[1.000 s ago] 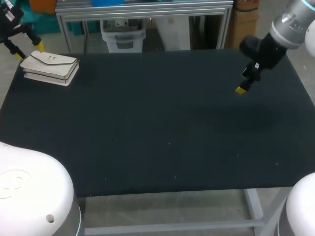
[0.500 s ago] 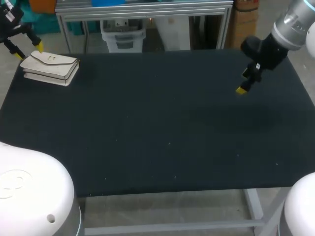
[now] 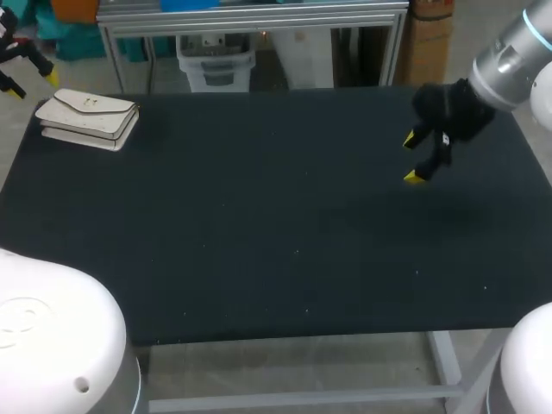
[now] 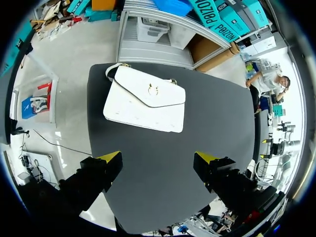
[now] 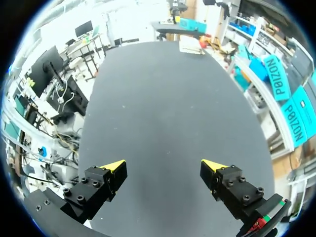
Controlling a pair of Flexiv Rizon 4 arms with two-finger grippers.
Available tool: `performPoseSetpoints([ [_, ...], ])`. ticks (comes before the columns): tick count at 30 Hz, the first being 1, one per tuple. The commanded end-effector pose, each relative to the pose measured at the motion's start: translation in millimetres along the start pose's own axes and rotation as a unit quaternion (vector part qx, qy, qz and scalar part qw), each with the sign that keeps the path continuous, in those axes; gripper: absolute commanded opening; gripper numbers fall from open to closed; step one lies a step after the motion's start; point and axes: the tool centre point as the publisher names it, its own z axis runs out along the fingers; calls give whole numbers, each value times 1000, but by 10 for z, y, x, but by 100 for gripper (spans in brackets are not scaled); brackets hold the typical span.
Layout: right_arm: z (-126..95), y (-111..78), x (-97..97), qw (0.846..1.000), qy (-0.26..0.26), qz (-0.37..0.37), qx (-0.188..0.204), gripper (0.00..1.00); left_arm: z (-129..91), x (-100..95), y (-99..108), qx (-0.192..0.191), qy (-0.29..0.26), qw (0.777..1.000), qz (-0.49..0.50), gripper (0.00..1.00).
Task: Pick up the bag, open it, inspect its contents, close it, and place it on the opposite side
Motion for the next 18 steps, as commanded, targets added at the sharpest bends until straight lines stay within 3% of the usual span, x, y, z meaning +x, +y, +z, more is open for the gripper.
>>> performPoseSetpoints([
  [1, 96, -45, 97, 1000, -3, -17, -14, 100, 36, -211, -233, -15, 10, 1000, -8, 100],
  [9, 265, -23, 190, 998, 14, -61, -25, 100, 78, -455, -475, -13, 22, 999, -25, 100],
  [14, 307, -22, 222, 995, 23, -85, -40, 100, 75, -518, -554, -11, 19, 999, -31, 100],
  [18, 390, -10, 250, 994, 42, -99, -31, 100, 92, -537, -600, -11, 17, 999, -36, 100],
])
